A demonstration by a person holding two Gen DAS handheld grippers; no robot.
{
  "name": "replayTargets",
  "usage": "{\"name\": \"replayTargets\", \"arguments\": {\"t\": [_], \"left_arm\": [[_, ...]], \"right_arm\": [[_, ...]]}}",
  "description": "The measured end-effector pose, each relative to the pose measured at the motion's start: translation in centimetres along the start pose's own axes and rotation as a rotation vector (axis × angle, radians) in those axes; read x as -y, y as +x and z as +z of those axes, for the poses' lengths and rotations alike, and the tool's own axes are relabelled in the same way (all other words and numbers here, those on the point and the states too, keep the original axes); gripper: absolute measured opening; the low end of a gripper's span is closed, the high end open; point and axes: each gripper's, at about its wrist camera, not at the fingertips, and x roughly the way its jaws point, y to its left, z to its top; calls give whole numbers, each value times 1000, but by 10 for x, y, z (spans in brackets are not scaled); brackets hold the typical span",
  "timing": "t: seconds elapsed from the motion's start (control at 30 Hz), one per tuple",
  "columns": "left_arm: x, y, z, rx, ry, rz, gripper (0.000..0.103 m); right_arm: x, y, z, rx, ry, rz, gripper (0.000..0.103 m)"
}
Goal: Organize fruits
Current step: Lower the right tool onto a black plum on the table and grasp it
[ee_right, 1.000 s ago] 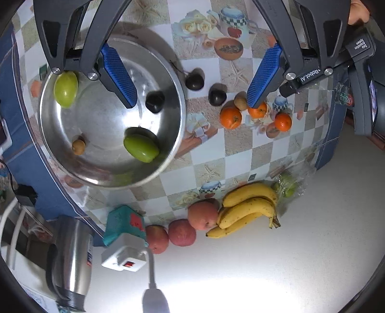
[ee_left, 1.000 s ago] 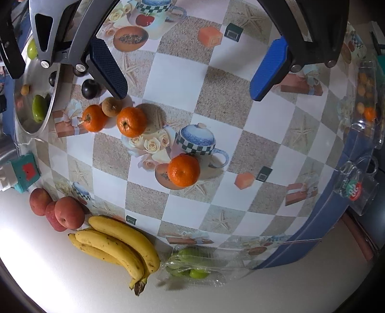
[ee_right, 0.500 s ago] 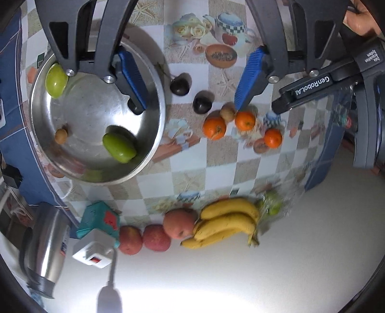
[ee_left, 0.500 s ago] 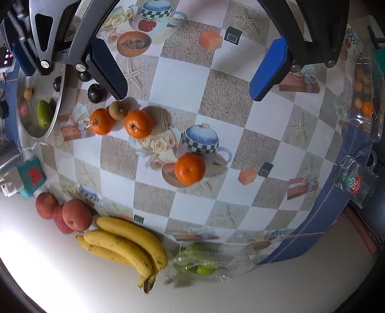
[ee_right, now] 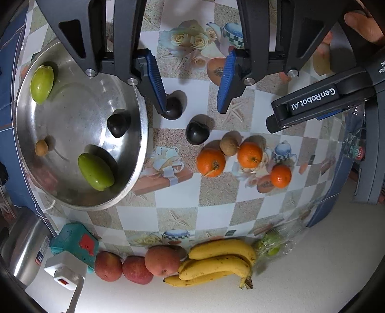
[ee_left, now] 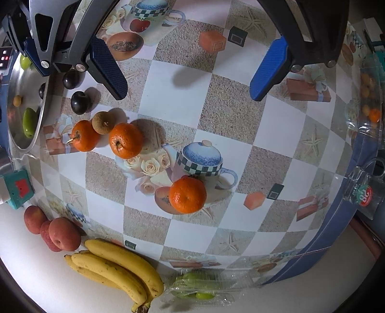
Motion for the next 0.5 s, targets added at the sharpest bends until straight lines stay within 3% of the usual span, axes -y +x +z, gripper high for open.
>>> {"name": "replayTargets", "arguments": {"t": [0.5], "left_arm": [[5, 9, 5, -3, 10, -7, 103]], "right_arm": [[8, 25, 3, -58, 3, -80, 40]]}}
